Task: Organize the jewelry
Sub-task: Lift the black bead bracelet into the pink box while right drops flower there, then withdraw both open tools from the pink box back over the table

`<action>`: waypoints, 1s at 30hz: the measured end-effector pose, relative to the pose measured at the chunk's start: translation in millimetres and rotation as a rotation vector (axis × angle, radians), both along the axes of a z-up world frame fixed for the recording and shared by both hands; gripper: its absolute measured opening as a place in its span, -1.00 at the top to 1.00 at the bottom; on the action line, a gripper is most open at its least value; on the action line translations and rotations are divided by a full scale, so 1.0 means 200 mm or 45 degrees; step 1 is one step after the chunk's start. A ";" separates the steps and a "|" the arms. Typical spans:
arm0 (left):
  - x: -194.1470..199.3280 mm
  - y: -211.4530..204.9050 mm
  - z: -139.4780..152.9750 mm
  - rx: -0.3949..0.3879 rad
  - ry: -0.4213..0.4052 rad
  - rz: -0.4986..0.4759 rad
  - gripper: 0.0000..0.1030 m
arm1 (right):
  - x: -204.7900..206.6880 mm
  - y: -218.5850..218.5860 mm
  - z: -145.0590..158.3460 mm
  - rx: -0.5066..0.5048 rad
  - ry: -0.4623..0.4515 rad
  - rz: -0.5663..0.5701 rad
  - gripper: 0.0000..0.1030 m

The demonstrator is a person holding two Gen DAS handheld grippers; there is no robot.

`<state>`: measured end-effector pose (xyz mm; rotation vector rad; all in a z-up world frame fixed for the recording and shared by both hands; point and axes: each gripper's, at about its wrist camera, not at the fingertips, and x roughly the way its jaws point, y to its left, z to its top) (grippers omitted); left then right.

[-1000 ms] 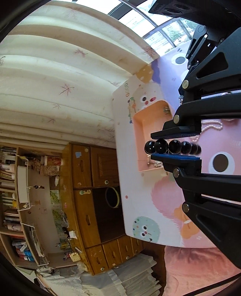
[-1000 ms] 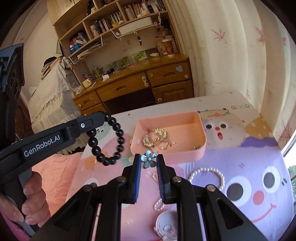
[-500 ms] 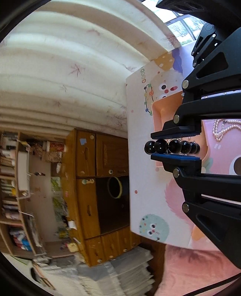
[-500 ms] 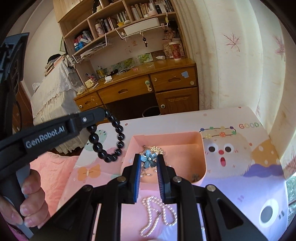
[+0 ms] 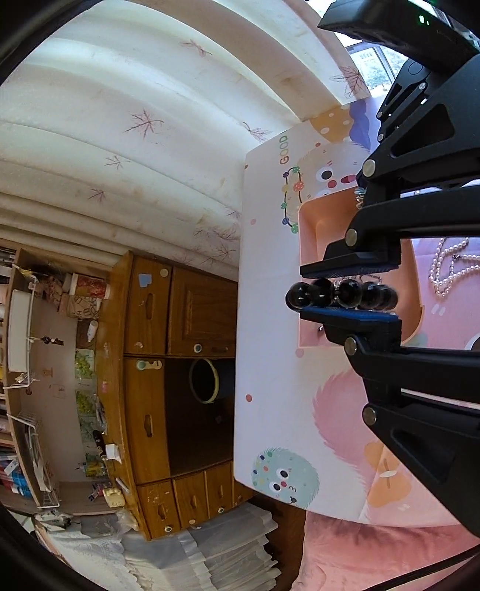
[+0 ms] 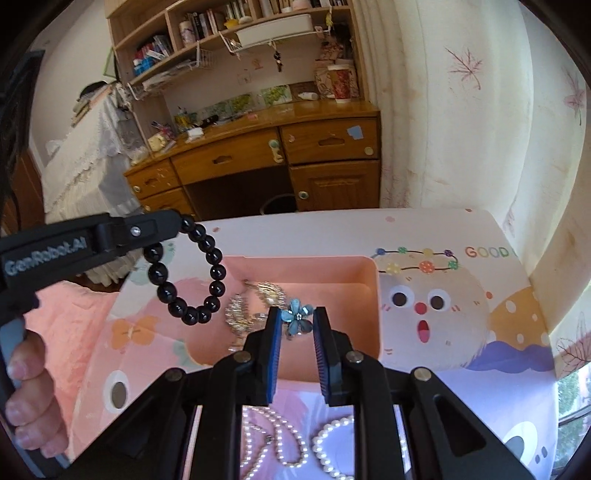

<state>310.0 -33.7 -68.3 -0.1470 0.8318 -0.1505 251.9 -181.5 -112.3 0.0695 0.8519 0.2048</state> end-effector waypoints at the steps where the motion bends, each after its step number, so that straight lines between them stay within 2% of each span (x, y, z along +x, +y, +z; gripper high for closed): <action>1: 0.01 -0.01 0.00 0.014 0.007 0.009 0.52 | 0.01 0.00 -0.01 -0.030 0.025 -0.023 0.65; 3: 0.01 -0.02 0.00 0.035 0.013 0.015 0.39 | 0.04 0.00 -0.05 -0.065 0.088 -0.049 0.57; 6: 0.01 -0.02 0.00 0.041 0.029 0.012 0.03 | 0.06 -0.02 -0.07 -0.055 0.131 -0.059 0.41; 11: 0.00 -0.01 0.02 0.055 0.034 0.008 -0.03 | 0.04 -0.02 -0.06 -0.076 0.140 -0.092 0.28; 15: -0.04 0.02 0.03 0.075 0.015 0.003 -0.28 | 0.03 -0.02 -0.04 -0.066 0.151 -0.106 0.21; 18: -0.07 0.05 0.03 0.102 0.020 -0.010 -0.31 | 0.01 -0.02 -0.03 -0.053 0.148 -0.127 0.11; 21: -0.11 0.08 -0.01 0.140 0.071 -0.031 -0.41 | -0.02 0.00 -0.02 -0.046 0.156 -0.163 0.07; 30: -0.24 0.18 -0.21 0.254 0.259 -0.134 -0.45 | -0.20 0.02 -0.11 0.010 0.299 -0.258 0.07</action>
